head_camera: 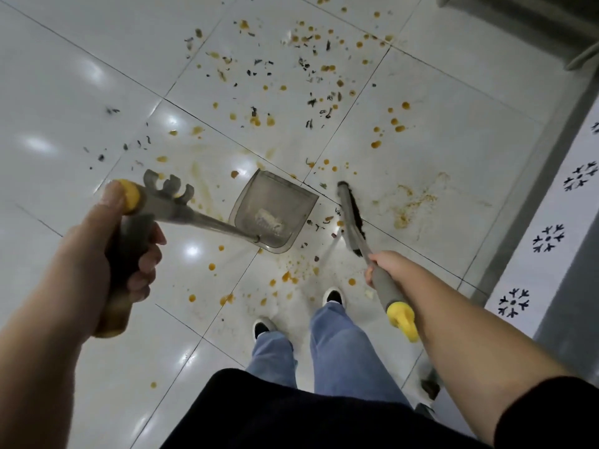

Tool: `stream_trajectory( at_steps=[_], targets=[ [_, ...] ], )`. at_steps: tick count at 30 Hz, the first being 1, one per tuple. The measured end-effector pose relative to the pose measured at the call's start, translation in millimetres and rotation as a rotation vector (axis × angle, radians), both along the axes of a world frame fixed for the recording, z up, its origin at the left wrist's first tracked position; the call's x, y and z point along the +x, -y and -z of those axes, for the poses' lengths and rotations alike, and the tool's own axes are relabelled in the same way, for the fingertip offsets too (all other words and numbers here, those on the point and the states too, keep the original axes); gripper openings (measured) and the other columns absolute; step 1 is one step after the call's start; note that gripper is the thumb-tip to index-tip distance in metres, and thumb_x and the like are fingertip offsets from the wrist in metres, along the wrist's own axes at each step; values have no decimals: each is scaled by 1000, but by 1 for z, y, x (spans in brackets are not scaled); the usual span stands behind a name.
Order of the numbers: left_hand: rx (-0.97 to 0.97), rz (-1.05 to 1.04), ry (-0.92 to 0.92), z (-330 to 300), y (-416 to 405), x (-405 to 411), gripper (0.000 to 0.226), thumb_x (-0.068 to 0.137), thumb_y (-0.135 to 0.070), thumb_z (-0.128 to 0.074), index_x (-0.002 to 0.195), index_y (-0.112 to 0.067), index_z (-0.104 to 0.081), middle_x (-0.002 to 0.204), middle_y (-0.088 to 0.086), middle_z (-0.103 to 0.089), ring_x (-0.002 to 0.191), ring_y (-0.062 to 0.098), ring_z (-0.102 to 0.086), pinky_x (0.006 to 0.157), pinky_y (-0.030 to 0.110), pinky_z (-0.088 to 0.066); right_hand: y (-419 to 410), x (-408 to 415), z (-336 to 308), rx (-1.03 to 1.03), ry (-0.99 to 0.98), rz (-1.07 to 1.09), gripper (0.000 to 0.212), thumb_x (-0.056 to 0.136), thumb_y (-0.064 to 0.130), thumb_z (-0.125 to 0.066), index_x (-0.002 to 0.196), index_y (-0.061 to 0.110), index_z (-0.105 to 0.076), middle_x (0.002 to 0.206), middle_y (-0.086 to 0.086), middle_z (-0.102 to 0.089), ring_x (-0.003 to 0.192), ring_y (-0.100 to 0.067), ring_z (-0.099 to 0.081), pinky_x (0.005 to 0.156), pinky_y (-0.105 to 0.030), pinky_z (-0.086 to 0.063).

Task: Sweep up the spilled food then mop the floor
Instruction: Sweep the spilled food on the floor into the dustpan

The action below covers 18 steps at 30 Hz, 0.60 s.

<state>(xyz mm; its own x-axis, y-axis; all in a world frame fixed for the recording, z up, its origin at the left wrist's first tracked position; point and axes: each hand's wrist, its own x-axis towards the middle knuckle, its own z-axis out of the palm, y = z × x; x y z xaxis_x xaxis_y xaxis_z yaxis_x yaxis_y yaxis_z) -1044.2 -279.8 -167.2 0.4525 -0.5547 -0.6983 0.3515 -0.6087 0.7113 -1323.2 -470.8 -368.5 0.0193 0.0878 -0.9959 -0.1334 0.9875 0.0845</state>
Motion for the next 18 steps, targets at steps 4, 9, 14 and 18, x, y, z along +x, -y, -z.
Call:
stream_trajectory(
  at_steps=[4, 9, 14, 18],
  targets=[
    [18, -2, 139, -3, 1, -6, 69, 45, -88, -56, 57, -20, -64, 44, -1, -46, 30, 12, -35, 30, 19, -31, -4, 35, -5, 30, 64, -91, 33, 100, 22, -37, 70, 8, -35, 48, -3, -36, 16, -11, -30, 26, -8, -28],
    [8, -55, 199, -12, -17, -1, 64, 48, -86, -57, 54, -23, -64, 44, -2, -46, 32, 11, -35, 30, 19, -31, -8, 49, -23, 12, 67, -215, 33, 100, 24, -39, 71, 7, -38, 31, -7, -35, 15, -10, -29, 26, -6, -27],
    [31, -122, 267, -13, -44, 5, 64, 45, -89, -56, 53, -27, -64, 42, -4, -46, 32, 10, -37, 31, 19, -31, -29, 25, -34, -69, -49, -279, 36, 101, 23, -37, 73, 0, -38, 62, -9, -37, 15, -9, -29, 27, -7, -30],
    [57, -245, 261, -12, -73, 14, 72, 43, -90, -55, 59, -20, -62, 41, -6, -45, 31, 9, -36, 29, 21, -30, -46, 36, -30, -119, -75, -223, 36, 102, 19, -32, 69, 4, -34, 62, -5, -27, 14, -8, -26, 28, -5, -28]
  ],
)
